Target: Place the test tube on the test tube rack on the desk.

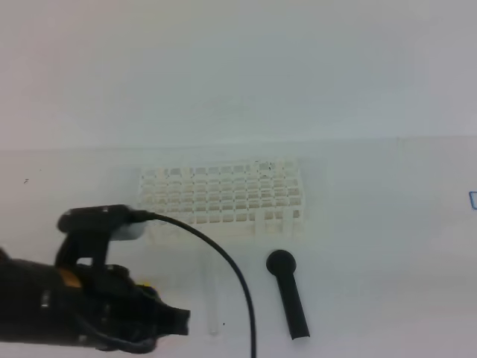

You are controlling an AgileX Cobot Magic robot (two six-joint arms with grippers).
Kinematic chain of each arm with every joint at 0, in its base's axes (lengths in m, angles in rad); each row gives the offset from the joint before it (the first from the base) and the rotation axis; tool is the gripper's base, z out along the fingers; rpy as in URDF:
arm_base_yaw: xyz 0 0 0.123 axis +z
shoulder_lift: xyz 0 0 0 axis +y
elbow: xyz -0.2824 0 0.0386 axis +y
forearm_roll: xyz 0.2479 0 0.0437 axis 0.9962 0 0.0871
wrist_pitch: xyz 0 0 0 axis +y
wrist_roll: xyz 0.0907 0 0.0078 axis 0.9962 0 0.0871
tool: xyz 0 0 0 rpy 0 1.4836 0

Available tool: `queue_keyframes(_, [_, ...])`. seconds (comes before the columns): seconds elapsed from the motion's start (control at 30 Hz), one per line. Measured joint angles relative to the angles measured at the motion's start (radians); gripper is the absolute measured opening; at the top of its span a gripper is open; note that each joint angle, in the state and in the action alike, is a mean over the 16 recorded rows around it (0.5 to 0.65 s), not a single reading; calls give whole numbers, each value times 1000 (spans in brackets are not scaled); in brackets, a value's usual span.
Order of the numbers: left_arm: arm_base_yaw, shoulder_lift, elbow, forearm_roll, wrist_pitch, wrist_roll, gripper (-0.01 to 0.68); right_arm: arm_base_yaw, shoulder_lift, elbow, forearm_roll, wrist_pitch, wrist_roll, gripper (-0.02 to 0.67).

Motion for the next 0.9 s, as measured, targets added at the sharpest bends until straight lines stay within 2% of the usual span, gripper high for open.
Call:
queue_keyframes(0.27, [-194, 253, -104, 284, -65, -317, 258, 0, 0, 0, 14, 42, 66, 49])
queue_keyframes(0.5, [-257, 452, -228, 436, -63, -516, 420, 0, 0, 0, 62, 81, 93, 83])
queue_keyframes(0.63, [-263, 550, -295, 454, -49, -553, 451, 0, 0, 0, 92, 106, 95, 90])
queue_keyframes(0.9, [-264, 693, -383, 485, -13, -597, 452, 0, 0, 0, 125, 141, 94, 91])
